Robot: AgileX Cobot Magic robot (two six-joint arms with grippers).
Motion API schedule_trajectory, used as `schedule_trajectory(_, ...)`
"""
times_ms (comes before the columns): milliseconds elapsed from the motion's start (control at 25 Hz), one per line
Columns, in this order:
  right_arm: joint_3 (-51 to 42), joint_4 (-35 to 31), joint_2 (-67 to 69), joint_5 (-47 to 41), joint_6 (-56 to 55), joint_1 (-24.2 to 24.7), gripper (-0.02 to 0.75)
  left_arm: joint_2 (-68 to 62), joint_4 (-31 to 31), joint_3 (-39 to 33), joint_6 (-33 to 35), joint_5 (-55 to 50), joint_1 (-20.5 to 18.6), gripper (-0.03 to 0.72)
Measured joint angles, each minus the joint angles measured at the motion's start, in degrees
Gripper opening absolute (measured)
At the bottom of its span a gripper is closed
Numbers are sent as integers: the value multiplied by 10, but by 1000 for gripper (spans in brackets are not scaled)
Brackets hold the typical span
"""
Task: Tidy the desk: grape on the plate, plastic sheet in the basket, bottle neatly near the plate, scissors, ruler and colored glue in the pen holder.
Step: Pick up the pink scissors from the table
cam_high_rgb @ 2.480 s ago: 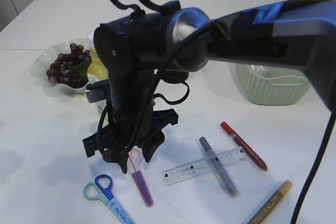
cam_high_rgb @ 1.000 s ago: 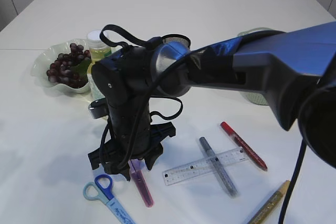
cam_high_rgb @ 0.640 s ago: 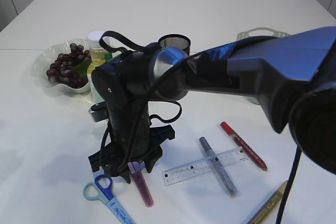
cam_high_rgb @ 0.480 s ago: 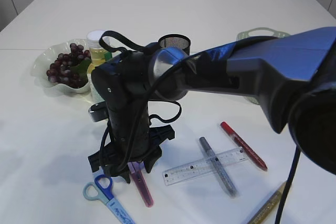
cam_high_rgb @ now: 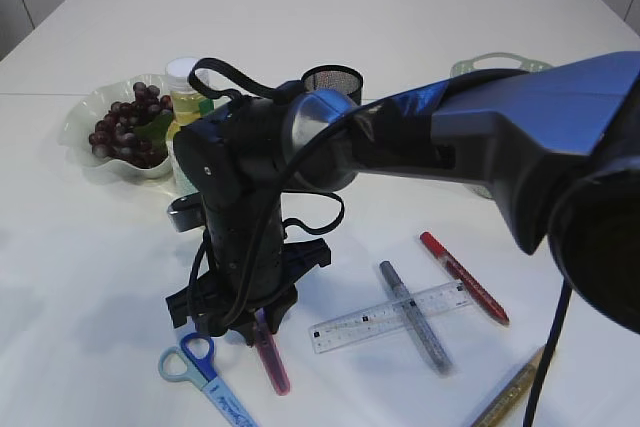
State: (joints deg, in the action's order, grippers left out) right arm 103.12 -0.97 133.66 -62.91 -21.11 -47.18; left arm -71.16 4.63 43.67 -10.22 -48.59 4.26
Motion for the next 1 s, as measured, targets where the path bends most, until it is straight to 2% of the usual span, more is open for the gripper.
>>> schedule_trajectory(360,12,-3,-4,-27,12,1,191,0,0,0,1,0,0,552)
schedule_trajectory(640,12,-38,-55,-57,69,32,191,0,0,0,3,0,0,552)
schedule_trajectory(840,12,-65,-107,-65,121,83,191,0,0,0,5,0,0,552)
schedule_trajectory(1000,12,-136,-143,-65,185,153,191,0,0,0,6,0,0,552)
